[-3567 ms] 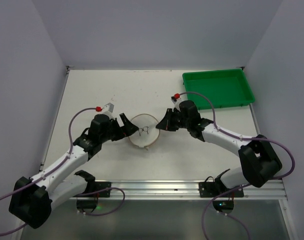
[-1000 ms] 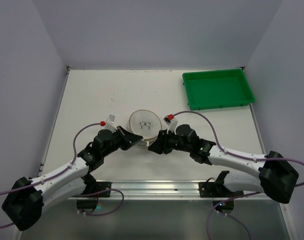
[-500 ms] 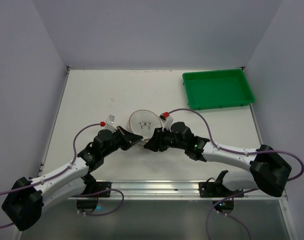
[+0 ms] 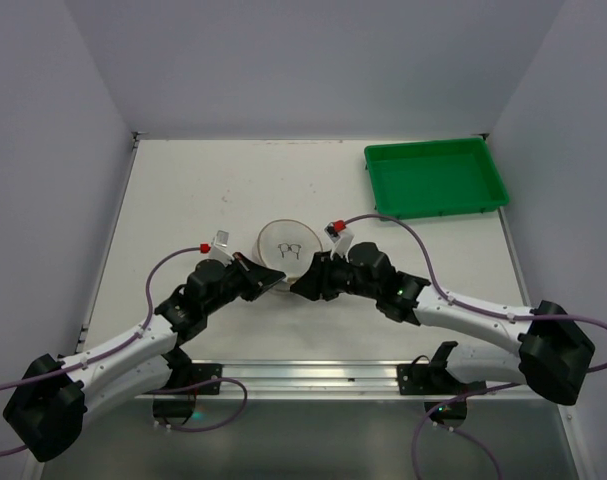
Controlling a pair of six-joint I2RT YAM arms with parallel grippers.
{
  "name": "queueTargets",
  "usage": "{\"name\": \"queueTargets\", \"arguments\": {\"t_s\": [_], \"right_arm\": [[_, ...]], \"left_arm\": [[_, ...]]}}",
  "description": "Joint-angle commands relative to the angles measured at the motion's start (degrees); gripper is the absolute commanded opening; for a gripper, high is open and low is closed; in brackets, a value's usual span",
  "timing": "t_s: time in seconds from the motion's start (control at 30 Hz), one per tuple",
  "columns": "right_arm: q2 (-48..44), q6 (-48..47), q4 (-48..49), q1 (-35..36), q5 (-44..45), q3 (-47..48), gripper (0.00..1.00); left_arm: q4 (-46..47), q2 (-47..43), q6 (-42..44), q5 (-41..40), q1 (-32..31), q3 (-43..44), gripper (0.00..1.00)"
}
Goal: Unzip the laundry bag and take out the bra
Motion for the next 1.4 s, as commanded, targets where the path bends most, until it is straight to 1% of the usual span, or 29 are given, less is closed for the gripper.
{"name": "queueTargets", "arguments": {"t_s": [0.0,0.13,0.33,0.63,0.83,0.97,1.13,1.23,1.37], "right_arm": [[-1.7,0.6,0.1,0.3,1.3,2.2,0.42],[1.0,0.8,1.0,0.3,-0.5,3.1,0.41],[5.7,3.1,6.4,0.3,-1.8,1.3,0.41],[8.8,1.0,8.1,0.3,-2.8,4.1,0.39],[8.4,0.5,6.0,0.3,-1.8,4.4,0.39],[4.1,0.7,2.7,0.3,0.1,1.2,0.43],[-0.8,-1.1,-1.3,0.3,3.5,0.8,0.43],[-1.6,-1.2,-1.7,0.3,3.6,1.6,0.41],[1.0,-0.6,0.4,0.3,1.6,3.3,0.37]], "left_arm": [[2.4,-0.7,0.3,-1.1,-0.3,0.2,0.00],[2.4,-0.7,0.2,-1.0,-0.3,0.3,0.00],[2.3,-1.2,0.2,-0.5,-0.3,0.1,0.00],[2.6,-1.4,-0.1,-0.1,-0.3,-0.5,0.00],[2.3,-1.6,-0.1,-0.8,-0.3,-0.8,0.00],[1.7,-1.7,0.1,-1.3,-0.3,-0.6,0.00],[2.0,-1.4,0.2,-1.5,-0.3,-0.6,0.00],[1.9,-1.1,0.3,-1.3,-0.3,-0.4,0.00],[1.9,-1.0,0.2,-1.3,-0.3,-0.5,0.00]]}}
